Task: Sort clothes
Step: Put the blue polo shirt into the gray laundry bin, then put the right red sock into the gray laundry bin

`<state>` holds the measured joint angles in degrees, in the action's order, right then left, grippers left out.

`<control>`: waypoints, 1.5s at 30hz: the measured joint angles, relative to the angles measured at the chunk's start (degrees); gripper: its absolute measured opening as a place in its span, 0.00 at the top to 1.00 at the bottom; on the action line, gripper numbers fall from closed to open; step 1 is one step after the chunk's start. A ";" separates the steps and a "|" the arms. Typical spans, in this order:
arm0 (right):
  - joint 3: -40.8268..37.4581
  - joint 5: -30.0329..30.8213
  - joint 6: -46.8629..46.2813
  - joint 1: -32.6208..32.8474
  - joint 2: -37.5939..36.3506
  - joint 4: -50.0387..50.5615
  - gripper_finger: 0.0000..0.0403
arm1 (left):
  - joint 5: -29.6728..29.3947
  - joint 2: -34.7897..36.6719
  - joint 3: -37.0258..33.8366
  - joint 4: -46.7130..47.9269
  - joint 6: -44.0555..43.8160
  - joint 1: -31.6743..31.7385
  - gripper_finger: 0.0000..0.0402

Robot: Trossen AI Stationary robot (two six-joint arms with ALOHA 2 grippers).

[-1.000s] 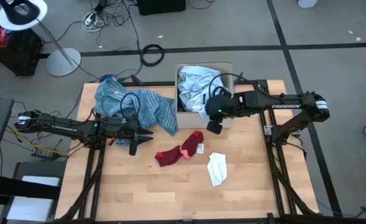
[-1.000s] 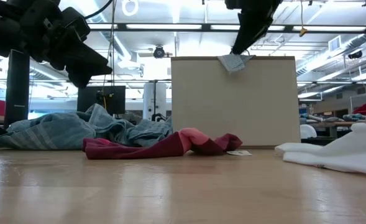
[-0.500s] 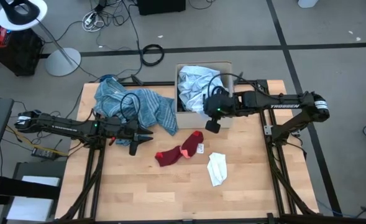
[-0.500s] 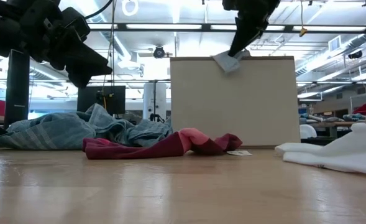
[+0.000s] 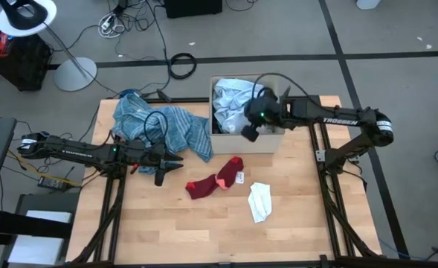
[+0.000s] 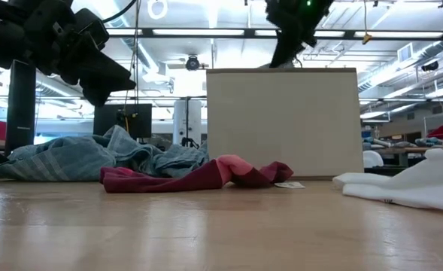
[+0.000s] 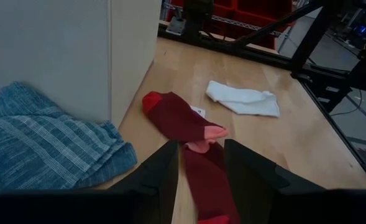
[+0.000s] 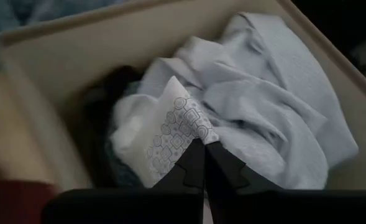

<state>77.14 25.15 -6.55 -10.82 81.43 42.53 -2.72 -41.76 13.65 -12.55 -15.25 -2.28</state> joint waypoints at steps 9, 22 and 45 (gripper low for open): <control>0.00 -4.29 -3.90 -6.73 0.00 0.81 0.87 | -0.01 -0.02 0.00 0.07 0.00 0.00 0.66; 0.00 -8.66 -4.09 -7.39 -1.08 5.37 0.60 | 0.00 -0.01 0.00 0.16 -0.01 0.00 0.66; -15.31 -0.92 -19.29 26.77 -10.14 -7.03 0.62 | 5.71 -0.02 -0.02 -0.91 3.19 -0.34 0.66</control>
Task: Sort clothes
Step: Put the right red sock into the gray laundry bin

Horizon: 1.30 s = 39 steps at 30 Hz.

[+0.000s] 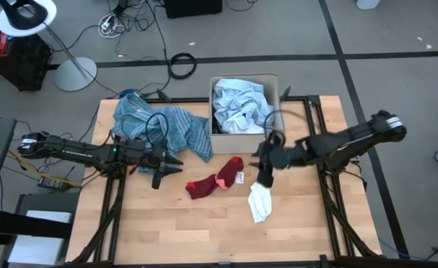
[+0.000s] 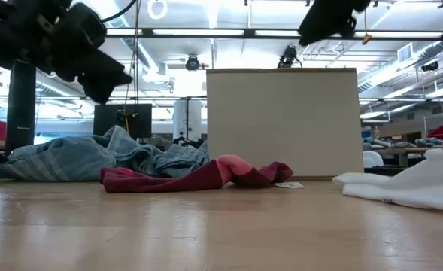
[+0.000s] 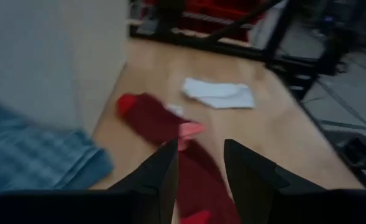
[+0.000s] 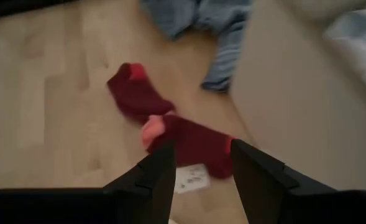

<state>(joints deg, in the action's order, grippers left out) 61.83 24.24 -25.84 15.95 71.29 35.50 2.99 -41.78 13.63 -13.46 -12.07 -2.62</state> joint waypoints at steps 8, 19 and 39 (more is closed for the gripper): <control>-6.63 -0.62 3.97 1.46 10.19 -16.78 0.62 | 1.79 0.02 0.02 -2.25 2.44 -1.28 0.66; -6.65 -3.49 5.98 -2.74 24.85 -21.49 0.62 | 1.76 0.02 0.00 -1.98 2.44 -1.26 0.66; -6.83 -1.59 3.40 -4.53 31.23 -25.23 0.95 | 1.76 0.01 0.00 -2.09 2.53 -1.26 0.66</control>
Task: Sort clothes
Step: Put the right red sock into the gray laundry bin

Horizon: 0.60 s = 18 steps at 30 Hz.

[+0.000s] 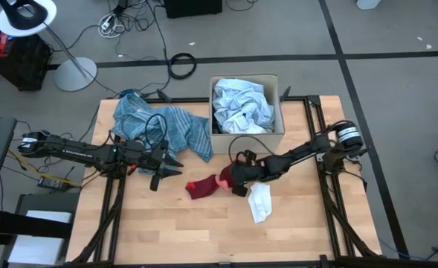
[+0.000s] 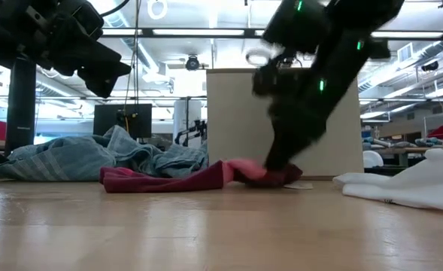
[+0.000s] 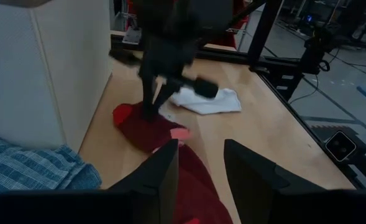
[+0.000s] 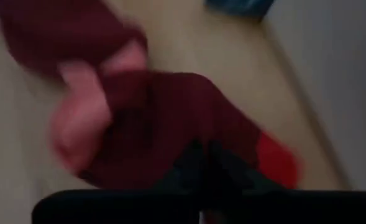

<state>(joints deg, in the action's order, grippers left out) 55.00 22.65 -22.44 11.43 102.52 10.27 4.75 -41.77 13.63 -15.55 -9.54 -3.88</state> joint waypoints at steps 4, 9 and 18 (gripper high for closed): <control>0.13 1.72 0.38 0.01 -6.98 3.35 0.98 | -0.03 0.00 0.00 -0.06 0.02 0.00 0.66; 0.09 6.21 2.56 0.52 -16.87 5.06 0.98 | -0.09 0.00 0.00 -0.11 0.04 0.00 0.66; 3.48 15.06 14.38 0.71 -31.45 4.92 0.99 | -0.09 0.01 0.00 0.62 -0.31 0.00 0.66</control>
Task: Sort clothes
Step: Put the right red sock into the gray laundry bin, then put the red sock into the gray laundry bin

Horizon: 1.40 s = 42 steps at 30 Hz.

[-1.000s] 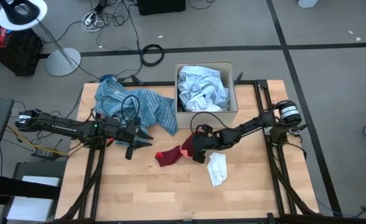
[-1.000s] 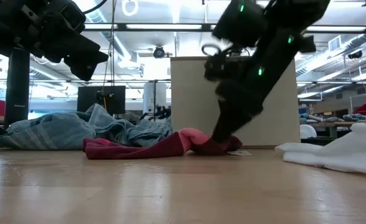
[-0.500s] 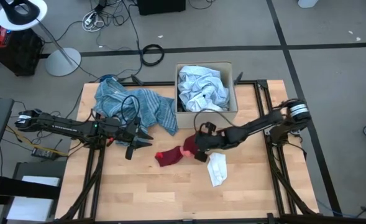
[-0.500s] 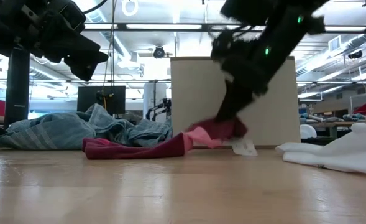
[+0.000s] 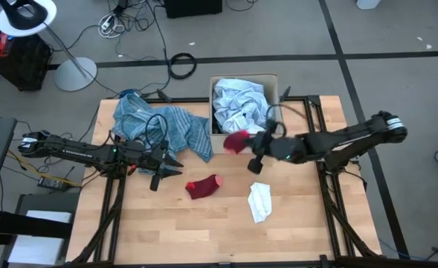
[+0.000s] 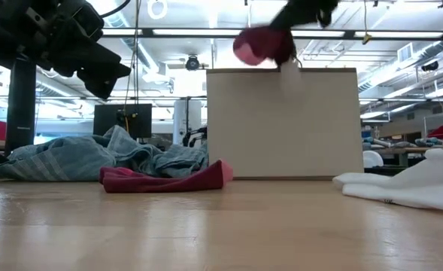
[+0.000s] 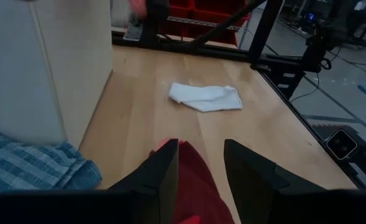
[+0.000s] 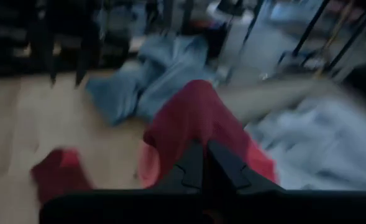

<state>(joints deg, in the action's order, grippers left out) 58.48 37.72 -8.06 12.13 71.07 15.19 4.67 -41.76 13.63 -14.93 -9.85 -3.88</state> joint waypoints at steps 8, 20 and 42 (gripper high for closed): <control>4.83 3.65 9.12 -6.07 -3.90 0.00 0.99 | 0.00 -0.02 0.00 0.30 0.17 0.00 0.66; 4.95 2.72 -3.79 -16.04 -3.94 14.38 0.89 | 0.00 -0.02 0.00 1.67 0.16 0.00 0.66; 4.96 -17.10 -9.96 -8.79 -0.14 11.78 0.68 | 0.00 -0.02 0.00 1.51 0.15 0.00 0.66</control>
<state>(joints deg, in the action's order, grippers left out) 63.44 20.61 -18.01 3.34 70.93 26.97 4.67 -41.77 13.63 -13.42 -9.69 -3.88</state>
